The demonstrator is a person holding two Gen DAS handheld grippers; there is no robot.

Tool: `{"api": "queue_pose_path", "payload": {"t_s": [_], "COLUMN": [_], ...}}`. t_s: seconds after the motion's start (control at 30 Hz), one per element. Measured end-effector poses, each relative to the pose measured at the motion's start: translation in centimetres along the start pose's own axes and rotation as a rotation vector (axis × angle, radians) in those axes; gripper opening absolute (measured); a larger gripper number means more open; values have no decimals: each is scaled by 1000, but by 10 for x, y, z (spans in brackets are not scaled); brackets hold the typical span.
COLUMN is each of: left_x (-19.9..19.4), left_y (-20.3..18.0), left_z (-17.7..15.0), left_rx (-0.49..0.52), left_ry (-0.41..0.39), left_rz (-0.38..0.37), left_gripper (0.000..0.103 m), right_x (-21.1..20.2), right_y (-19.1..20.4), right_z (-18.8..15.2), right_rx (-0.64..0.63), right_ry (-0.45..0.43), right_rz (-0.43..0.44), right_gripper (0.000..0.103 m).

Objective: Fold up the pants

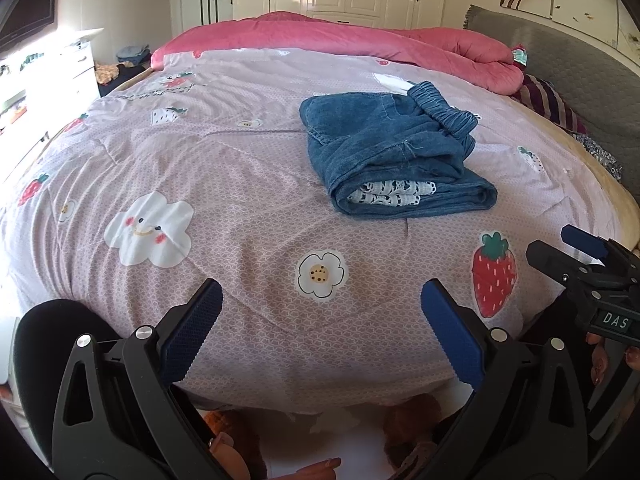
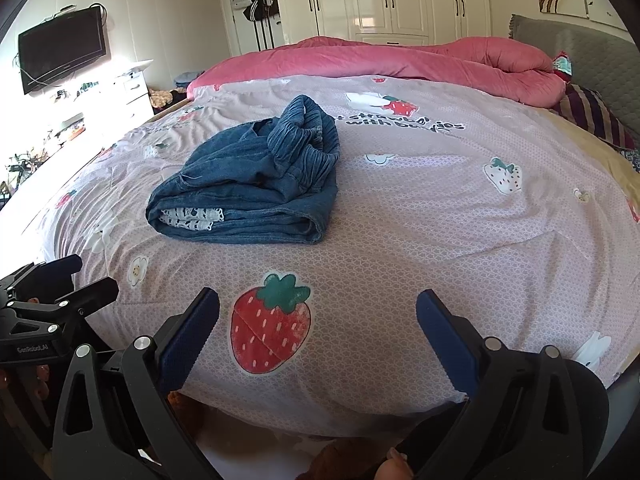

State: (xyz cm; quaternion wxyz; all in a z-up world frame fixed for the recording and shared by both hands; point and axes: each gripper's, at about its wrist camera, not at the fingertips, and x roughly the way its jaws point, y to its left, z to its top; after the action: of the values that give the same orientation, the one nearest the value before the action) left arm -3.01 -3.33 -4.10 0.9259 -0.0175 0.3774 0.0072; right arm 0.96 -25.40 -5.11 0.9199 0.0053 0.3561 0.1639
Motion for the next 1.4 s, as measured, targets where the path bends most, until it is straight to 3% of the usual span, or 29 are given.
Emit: {"api": "queue_pose_path", "payload": {"t_s": [1.4], "left_x": [-2], "left_y": [0], "left_z": [4], "left_rx": [14], "left_ry": [-22], "left_rz": [-20], "left_gripper": [94], "right_x": [3], "right_y": [-3], "right_z": [-1], "right_rx": [5], "right_ry": [15], "right_rz": [-12], "right_gripper": [98]}}
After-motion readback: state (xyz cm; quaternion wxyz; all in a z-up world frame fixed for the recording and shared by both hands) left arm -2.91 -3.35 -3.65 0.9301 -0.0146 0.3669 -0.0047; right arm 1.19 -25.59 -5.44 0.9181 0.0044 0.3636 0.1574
